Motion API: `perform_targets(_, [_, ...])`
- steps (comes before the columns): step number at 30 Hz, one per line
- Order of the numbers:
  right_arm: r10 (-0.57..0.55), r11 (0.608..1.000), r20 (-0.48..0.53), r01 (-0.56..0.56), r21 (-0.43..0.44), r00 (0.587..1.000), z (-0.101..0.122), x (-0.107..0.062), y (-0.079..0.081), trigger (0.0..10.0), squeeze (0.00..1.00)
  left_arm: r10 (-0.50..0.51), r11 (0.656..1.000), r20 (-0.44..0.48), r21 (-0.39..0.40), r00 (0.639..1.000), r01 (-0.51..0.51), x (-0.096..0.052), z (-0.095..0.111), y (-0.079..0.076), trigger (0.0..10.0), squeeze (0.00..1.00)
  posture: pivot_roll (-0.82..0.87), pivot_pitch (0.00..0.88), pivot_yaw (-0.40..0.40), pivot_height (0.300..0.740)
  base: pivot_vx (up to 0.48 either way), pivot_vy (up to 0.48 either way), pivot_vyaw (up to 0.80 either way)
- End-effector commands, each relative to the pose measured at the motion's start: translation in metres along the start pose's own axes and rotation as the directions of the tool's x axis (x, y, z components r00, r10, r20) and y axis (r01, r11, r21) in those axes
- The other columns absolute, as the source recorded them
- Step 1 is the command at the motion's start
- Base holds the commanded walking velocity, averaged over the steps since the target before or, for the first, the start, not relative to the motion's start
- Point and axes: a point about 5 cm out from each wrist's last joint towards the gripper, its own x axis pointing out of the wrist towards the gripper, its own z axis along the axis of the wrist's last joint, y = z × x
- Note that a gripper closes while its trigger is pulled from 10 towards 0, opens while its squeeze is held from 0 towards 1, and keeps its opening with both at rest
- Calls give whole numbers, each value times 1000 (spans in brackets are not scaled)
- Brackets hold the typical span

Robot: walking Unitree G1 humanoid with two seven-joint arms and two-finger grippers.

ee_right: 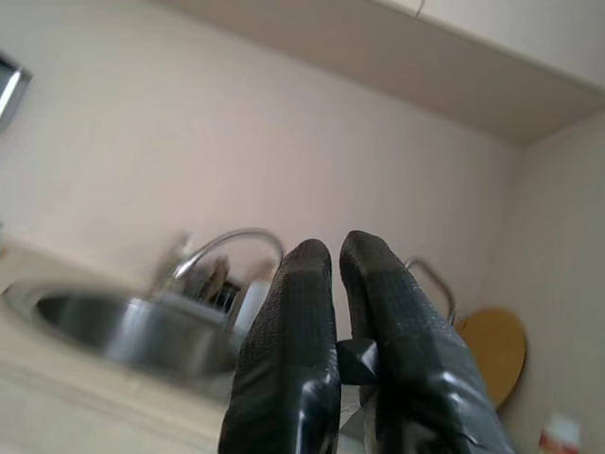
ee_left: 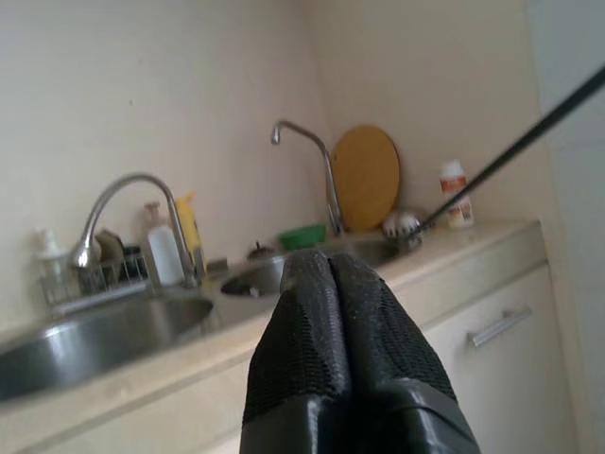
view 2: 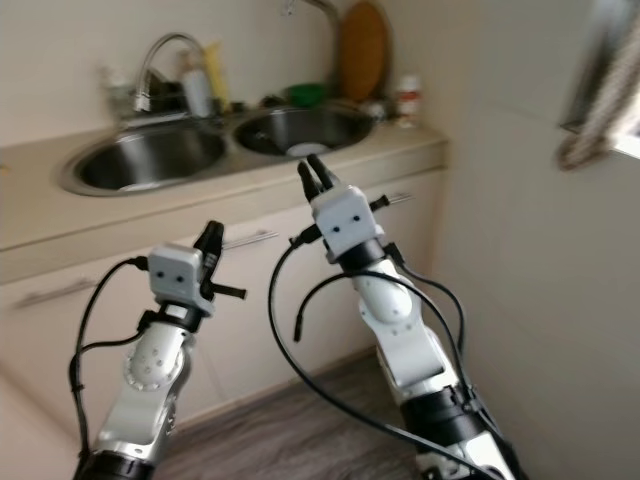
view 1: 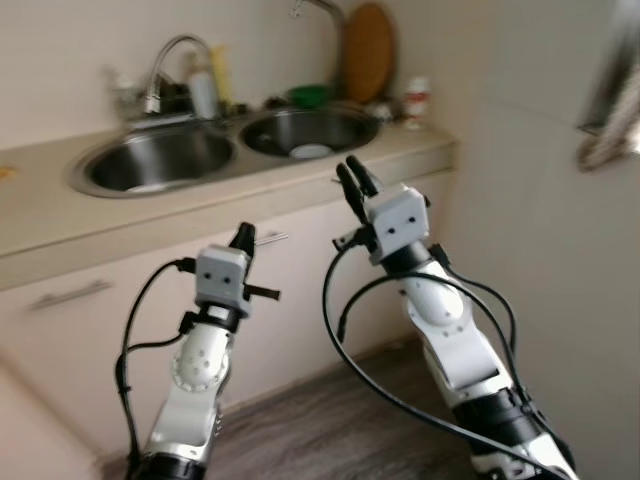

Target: Kitchen organization

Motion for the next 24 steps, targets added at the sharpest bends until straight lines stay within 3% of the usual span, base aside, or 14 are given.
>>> perform_targets(1, [-27, 1000, 55, 26, 6, 998, 13, 11, -3, 10000, 0, 3, 1000, 3, 4, 1000, -3, 4, 4, 3, 10000, 0, -95, 0, 45, 740, 394, 0, 800])
perform_targets(12, [-84, 992, 28, 81, 95, 996, 10, 18, 0, 10000, 0, 11, 1000, 13, 1, 1000, -11, 7, 11, 5, 10000, 0, -83, 0, 40, 740, 408, 0, 120])
perform_targets(24, [-100, 990, 5, 99, 101, 995, 7, 19, -4, 10000, 0, 16, 1000, 26, 0, 1000, -16, 11, 16, 5, 10000, 0, -87, 0, 37, 740, 415, 0, 0])
